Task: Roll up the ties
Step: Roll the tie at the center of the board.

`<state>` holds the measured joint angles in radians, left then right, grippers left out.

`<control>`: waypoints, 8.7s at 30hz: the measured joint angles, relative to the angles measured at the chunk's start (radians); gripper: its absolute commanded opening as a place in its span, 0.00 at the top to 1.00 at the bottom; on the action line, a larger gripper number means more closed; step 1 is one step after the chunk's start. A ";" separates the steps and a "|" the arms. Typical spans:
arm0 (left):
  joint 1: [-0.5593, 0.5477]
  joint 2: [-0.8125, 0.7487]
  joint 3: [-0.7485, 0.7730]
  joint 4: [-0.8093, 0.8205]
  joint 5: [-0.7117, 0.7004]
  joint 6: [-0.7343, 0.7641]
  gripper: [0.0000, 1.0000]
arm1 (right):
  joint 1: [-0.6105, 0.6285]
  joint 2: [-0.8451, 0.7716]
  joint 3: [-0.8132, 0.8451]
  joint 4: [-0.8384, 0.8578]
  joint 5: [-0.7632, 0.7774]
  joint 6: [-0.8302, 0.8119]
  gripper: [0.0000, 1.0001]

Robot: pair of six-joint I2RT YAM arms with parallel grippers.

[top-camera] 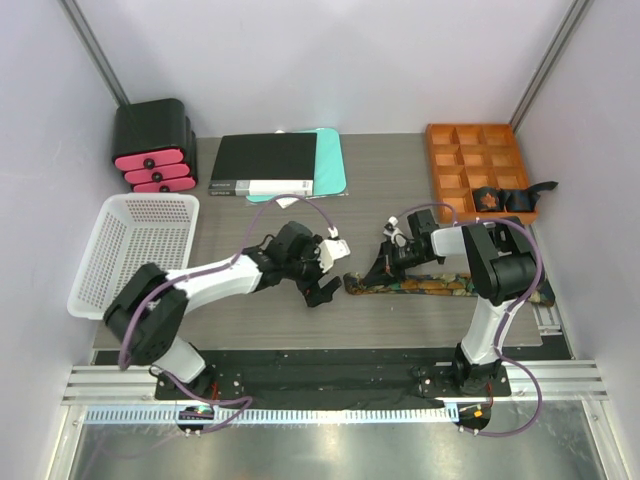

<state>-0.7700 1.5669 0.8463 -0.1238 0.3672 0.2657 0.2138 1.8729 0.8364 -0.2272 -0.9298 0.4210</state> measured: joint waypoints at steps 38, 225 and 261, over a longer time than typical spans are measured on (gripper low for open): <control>-0.020 0.075 -0.274 0.584 0.088 -0.022 0.35 | 0.140 0.015 -0.122 0.488 -0.017 0.116 0.98; -0.048 0.209 0.006 0.284 0.129 0.067 0.87 | 0.116 -0.036 -0.056 0.178 0.014 0.036 0.69; -0.053 0.213 0.102 0.080 0.045 0.136 0.37 | 0.072 -0.171 -0.087 0.050 0.076 0.019 0.99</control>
<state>-0.8230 1.7798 0.9485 -0.0433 0.4122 0.4015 0.2859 1.7023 0.7494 -0.1772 -0.8539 0.4397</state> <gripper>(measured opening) 0.556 0.043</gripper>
